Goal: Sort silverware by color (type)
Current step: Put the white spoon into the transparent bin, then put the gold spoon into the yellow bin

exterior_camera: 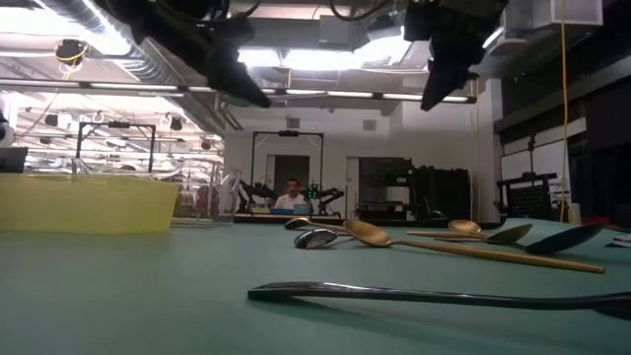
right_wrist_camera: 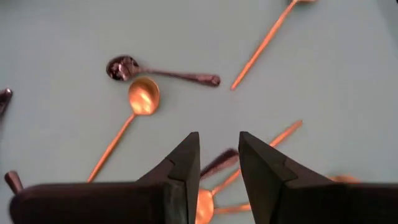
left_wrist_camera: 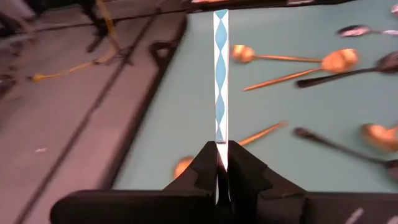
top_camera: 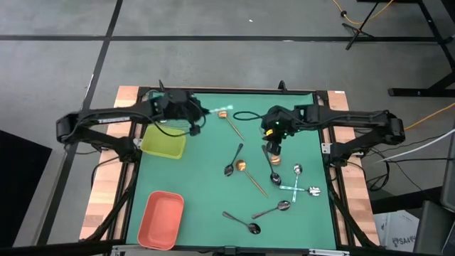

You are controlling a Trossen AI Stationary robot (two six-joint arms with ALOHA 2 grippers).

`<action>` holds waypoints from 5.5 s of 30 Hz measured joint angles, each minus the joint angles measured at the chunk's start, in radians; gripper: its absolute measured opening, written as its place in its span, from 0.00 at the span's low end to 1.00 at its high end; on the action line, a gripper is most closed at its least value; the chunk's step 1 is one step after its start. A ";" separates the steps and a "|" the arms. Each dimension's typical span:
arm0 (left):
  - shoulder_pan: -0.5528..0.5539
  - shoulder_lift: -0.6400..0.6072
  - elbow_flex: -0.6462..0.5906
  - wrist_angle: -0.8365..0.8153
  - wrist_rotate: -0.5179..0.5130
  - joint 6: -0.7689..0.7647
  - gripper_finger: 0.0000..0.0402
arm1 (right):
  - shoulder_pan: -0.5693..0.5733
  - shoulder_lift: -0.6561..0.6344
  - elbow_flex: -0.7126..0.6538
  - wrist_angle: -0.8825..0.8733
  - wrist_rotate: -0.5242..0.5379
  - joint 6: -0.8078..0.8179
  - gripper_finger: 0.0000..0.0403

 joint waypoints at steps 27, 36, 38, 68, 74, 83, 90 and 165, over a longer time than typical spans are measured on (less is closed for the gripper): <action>0.452 -0.225 0.000 -0.498 -0.043 0.228 0.04 | 0.000 0.000 -0.031 0.107 0.000 0.000 0.25; 0.530 -0.224 0.000 -0.583 0.030 0.272 0.04 | 0.000 0.000 -0.031 0.107 0.000 0.000 0.25; 0.541 -0.224 -0.001 -0.582 0.051 0.272 0.04 | 0.000 0.000 -0.031 0.107 0.000 0.000 0.25; 0.566 -0.223 -0.320 -0.322 0.073 0.481 0.04 | 0.000 0.000 -0.031 0.107 0.000 0.000 0.25; 0.566 -0.223 -0.357 -0.275 0.073 0.489 0.04 | 0.000 0.000 -0.031 0.107 0.000 0.000 0.25; 0.566 -0.152 -0.378 -0.231 0.073 0.515 0.04 | 0.000 0.000 -0.031 0.107 0.000 0.000 0.25; 0.566 -0.062 -0.378 -0.191 0.077 0.513 0.04 | 0.000 0.001 -0.031 0.107 0.000 0.000 0.25; 0.566 -0.266 -0.350 -0.180 0.060 0.457 0.12 | 0.000 0.001 -0.031 0.105 0.000 0.000 0.25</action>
